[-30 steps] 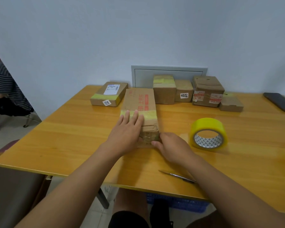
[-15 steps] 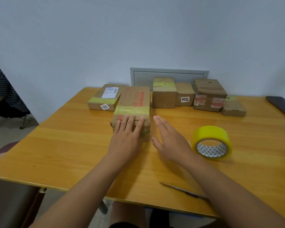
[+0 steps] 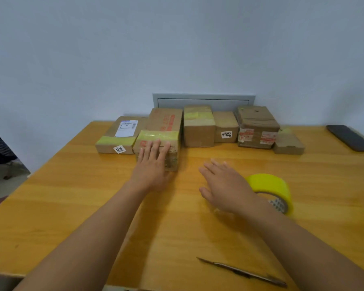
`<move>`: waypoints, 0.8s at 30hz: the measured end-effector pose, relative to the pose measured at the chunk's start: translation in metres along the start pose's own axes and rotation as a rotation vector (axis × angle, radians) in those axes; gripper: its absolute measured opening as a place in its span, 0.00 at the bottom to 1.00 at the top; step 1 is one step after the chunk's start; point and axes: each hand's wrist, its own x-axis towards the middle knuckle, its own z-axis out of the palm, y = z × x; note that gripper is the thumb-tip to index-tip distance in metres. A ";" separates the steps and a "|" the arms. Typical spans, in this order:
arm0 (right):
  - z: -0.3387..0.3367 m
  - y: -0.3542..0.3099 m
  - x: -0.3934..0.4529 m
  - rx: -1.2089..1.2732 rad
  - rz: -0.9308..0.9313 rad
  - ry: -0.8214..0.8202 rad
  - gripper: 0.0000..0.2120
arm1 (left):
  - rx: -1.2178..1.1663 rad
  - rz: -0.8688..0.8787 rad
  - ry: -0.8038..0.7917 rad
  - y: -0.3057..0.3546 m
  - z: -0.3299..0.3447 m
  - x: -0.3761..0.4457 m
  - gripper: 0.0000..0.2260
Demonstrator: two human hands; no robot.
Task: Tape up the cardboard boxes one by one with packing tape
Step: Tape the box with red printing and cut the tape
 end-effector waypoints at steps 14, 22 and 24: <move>-0.031 0.020 -0.006 0.024 0.013 0.010 0.25 | 0.075 -0.074 -0.139 -0.008 -0.007 0.046 0.38; -0.035 0.019 -0.005 0.067 -0.011 0.039 0.23 | 0.057 -0.062 0.073 0.024 -0.014 0.027 0.37; -0.038 0.023 -0.002 0.075 0.000 0.049 0.23 | 0.062 -0.009 0.050 0.036 -0.020 0.027 0.35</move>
